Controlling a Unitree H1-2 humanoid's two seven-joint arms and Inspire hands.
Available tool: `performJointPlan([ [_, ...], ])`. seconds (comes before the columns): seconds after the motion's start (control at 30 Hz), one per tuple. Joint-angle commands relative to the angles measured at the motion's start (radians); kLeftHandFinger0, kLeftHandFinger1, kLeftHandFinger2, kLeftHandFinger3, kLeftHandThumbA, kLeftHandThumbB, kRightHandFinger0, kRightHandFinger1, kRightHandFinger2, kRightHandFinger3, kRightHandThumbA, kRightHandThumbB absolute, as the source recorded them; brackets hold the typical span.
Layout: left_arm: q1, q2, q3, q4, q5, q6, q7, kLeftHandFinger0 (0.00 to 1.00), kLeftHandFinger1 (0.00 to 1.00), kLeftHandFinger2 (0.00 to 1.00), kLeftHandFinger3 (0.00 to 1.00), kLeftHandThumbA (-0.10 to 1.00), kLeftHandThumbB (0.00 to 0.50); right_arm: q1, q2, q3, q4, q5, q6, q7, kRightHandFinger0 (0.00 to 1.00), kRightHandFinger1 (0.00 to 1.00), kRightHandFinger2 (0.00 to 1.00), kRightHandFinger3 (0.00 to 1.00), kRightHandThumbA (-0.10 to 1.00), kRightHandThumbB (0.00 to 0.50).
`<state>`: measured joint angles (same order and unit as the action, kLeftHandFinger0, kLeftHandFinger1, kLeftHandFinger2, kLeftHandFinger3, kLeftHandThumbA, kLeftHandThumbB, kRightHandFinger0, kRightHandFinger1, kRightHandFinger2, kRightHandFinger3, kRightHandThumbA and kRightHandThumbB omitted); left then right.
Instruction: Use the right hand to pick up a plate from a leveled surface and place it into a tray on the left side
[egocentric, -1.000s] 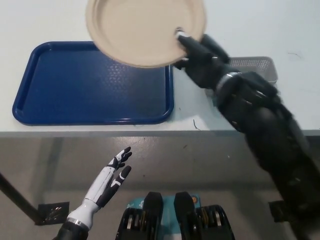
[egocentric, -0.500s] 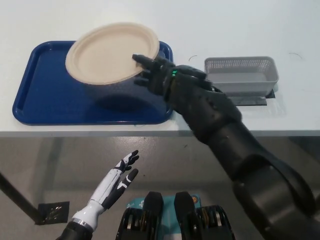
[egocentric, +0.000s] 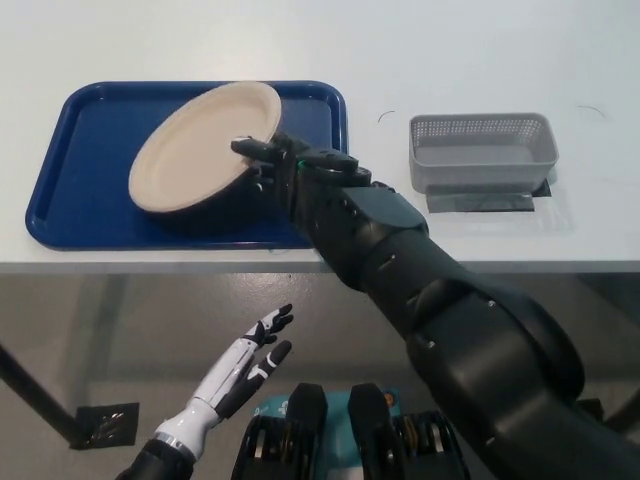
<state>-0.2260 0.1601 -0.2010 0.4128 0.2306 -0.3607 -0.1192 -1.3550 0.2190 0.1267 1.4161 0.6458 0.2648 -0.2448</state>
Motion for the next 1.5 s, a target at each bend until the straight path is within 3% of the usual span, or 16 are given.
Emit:
performJointPlan([
  [0.0,-0.031,0.013,-0.012,-0.019,0.003,-0.02,-0.021,1.0,1.0,1.0,1.0,1.0,0.5,-0.1,-0.01,0.008,0.002,-0.122,0.021,0.215,0.94,1.0,1.0,1.0,0.77,0.33],
  [0.03,-0.032,0.012,-0.013,-0.018,0.001,-0.021,-0.023,1.0,1.0,1.0,1.0,1.0,0.5,-0.102,-0.011,0.015,0.003,-0.135,0.024,0.229,0.98,1.0,1.0,1.0,0.81,0.342],
  [0.17,-0.039,0.014,-0.019,-0.02,-0.003,-0.02,-0.03,1.0,1.0,1.0,1.0,1.0,0.5,-0.108,-0.02,-0.021,0.003,-0.134,0.02,0.276,1.0,1.0,1.0,1.0,0.95,0.49],
  [0.23,-0.038,0.017,-0.018,-0.026,-0.012,-0.016,-0.038,1.0,1.0,1.0,1.0,1.0,0.5,-0.099,-0.022,-0.083,0.0,-0.098,-0.009,0.269,1.0,1.0,1.0,1.0,0.85,0.468],
  [0.27,-0.039,0.02,-0.019,-0.025,-0.01,-0.018,-0.04,1.0,1.0,1.0,1.0,1.0,0.5,-0.097,-0.029,-0.079,0.001,-0.121,-0.008,0.278,1.0,1.0,1.0,1.0,0.96,0.497],
  [0.37,-0.041,0.025,-0.018,-0.022,-0.011,-0.023,-0.047,1.0,1.0,1.0,1.0,1.0,0.5,-0.1,-0.036,-0.094,0.003,-0.152,-0.009,0.264,1.0,1.0,1.0,1.0,0.99,0.497],
  [0.43,-0.039,0.026,-0.023,-0.028,-0.005,-0.018,-0.051,1.0,1.0,1.0,1.0,1.0,0.5,-0.106,-0.043,-0.099,0.003,-0.176,-0.01,0.225,1.0,1.0,1.0,1.0,0.95,0.5],
  [0.47,-0.039,0.025,-0.023,-0.028,-0.005,-0.02,-0.051,1.0,1.0,1.0,1.0,1.0,0.5,-0.109,-0.047,-0.078,0.001,-0.206,-0.02,0.231,1.0,1.0,1.0,1.0,1.0,0.497],
  [0.6,-0.034,0.024,-0.022,-0.032,-0.004,-0.013,-0.055,1.0,1.0,1.0,1.0,1.0,0.5,-0.115,-0.056,-0.097,-0.006,-0.223,-0.046,0.216,1.0,1.0,1.0,1.0,0.99,0.5],
  [0.87,-0.032,0.025,-0.021,-0.027,0.002,-0.022,-0.054,1.0,1.0,1.0,1.0,1.0,0.5,-0.088,-0.145,-0.063,-0.106,-0.318,-0.111,0.282,1.0,1.0,1.0,1.0,1.0,0.481],
  [0.97,-0.025,0.026,-0.018,-0.032,0.002,-0.012,-0.054,1.0,1.0,1.0,1.0,1.0,0.5,0.048,-0.207,-0.076,-0.467,-0.312,-0.026,0.319,1.0,1.0,1.0,1.0,1.0,0.5],
  [1.07,-0.023,0.033,-0.012,-0.024,-0.006,-0.016,-0.056,1.0,1.0,1.0,1.0,1.0,0.5,0.266,-0.294,-0.053,-1.123,-0.273,0.155,0.334,1.0,1.0,1.0,1.0,1.0,0.5],
  [1.2,-0.028,0.035,-0.009,-0.007,-0.008,-0.021,-0.055,1.0,1.0,1.0,1.0,1.0,0.5,0.342,-0.353,-0.061,-1.441,-0.244,0.202,0.323,1.0,1.0,1.0,1.0,1.0,0.5],
  [1.23,-0.026,0.035,-0.01,-0.003,-0.005,-0.024,-0.052,1.0,1.0,1.0,1.0,1.0,0.5,0.362,-0.382,-0.065,-1.554,-0.233,0.205,0.323,1.0,1.0,1.0,1.0,1.0,0.469],
  [1.37,-0.011,0.022,-0.012,0.022,-0.002,-0.038,-0.038,1.0,1.0,1.0,1.0,1.0,0.5,0.377,-0.469,-0.116,-1.854,-0.151,0.205,0.293,1.0,1.0,1.0,1.0,1.0,0.5],
  [1.47,0.003,0.018,-0.017,0.03,0.012,-0.047,-0.027,1.0,1.0,1.0,1.0,1.0,0.5,0.394,-0.501,-0.171,-2.018,-0.157,0.2,0.299,1.0,1.0,1.0,1.0,1.0,0.482],
])
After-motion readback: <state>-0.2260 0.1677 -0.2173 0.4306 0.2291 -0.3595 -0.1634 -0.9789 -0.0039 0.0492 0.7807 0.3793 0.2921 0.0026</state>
